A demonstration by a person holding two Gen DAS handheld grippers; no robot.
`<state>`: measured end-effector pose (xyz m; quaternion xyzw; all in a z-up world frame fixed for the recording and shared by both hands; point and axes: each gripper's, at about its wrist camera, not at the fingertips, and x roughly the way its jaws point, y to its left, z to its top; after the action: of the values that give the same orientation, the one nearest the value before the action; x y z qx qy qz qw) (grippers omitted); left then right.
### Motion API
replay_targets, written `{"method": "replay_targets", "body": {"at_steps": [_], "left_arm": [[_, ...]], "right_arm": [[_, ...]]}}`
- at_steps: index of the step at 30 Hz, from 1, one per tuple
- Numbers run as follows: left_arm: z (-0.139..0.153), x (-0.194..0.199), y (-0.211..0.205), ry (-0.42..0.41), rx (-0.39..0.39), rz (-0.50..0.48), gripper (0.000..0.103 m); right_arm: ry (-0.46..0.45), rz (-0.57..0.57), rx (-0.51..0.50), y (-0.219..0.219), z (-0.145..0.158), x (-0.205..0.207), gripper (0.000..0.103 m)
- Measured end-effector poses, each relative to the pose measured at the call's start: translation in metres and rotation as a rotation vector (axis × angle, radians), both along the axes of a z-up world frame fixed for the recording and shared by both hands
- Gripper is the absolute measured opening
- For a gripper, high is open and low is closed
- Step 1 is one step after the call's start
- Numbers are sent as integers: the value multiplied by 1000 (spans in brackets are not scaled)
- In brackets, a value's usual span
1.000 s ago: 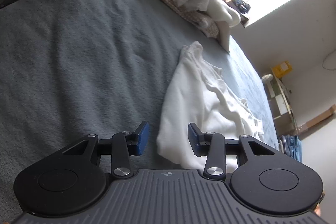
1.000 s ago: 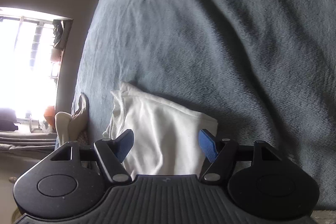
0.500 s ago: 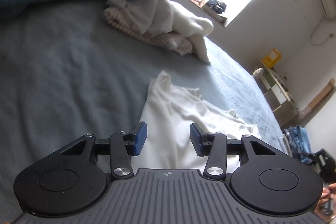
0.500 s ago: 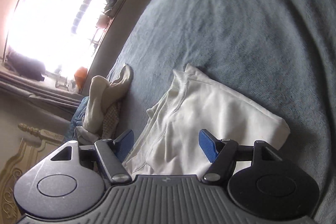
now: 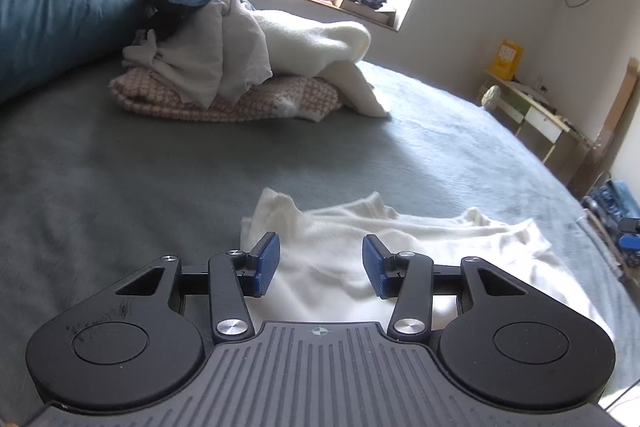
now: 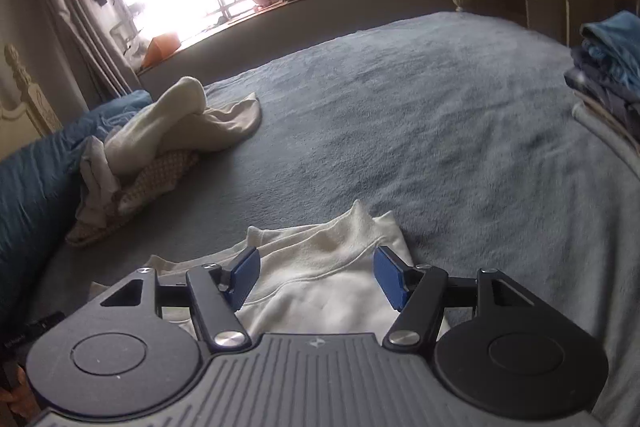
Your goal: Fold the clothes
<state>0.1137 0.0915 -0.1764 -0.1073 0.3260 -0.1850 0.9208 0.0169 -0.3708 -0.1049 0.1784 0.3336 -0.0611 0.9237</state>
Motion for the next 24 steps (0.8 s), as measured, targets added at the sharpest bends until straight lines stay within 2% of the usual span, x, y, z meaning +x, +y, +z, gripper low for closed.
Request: {"method": "replay_targets", "body": {"at_steps": [5,8,12,17,18,21,23,24], "left_arm": [[-15,32,-6,11,32,-19,45],[-22,43,-7,21,36,-40,44],[-30,53,-9,28,33,-67,41],[-36,63,-8,33,3,-80,31],[-37,64,-8,33,-7,-78,30],[-38,64,-7,22,-22,-78,18],[-38,64,-7,9,-26,-78,9],[-38,64,-7,4,-32,-77,7]], "right_arm": [[67,69,-132,-8,-29,51,66],[159,91,-209,-14,-51,81,66],[187,95,-161,-26,-69,113,66],[213,145,-146,-29,-83,138,64],[230,154,-153,-29,-87,141,61],[246,170,-173,-29,-94,142,41],[217,190,-191,-27,-93,138,15],[204,199,-205,-25,-92,135,12]]}}
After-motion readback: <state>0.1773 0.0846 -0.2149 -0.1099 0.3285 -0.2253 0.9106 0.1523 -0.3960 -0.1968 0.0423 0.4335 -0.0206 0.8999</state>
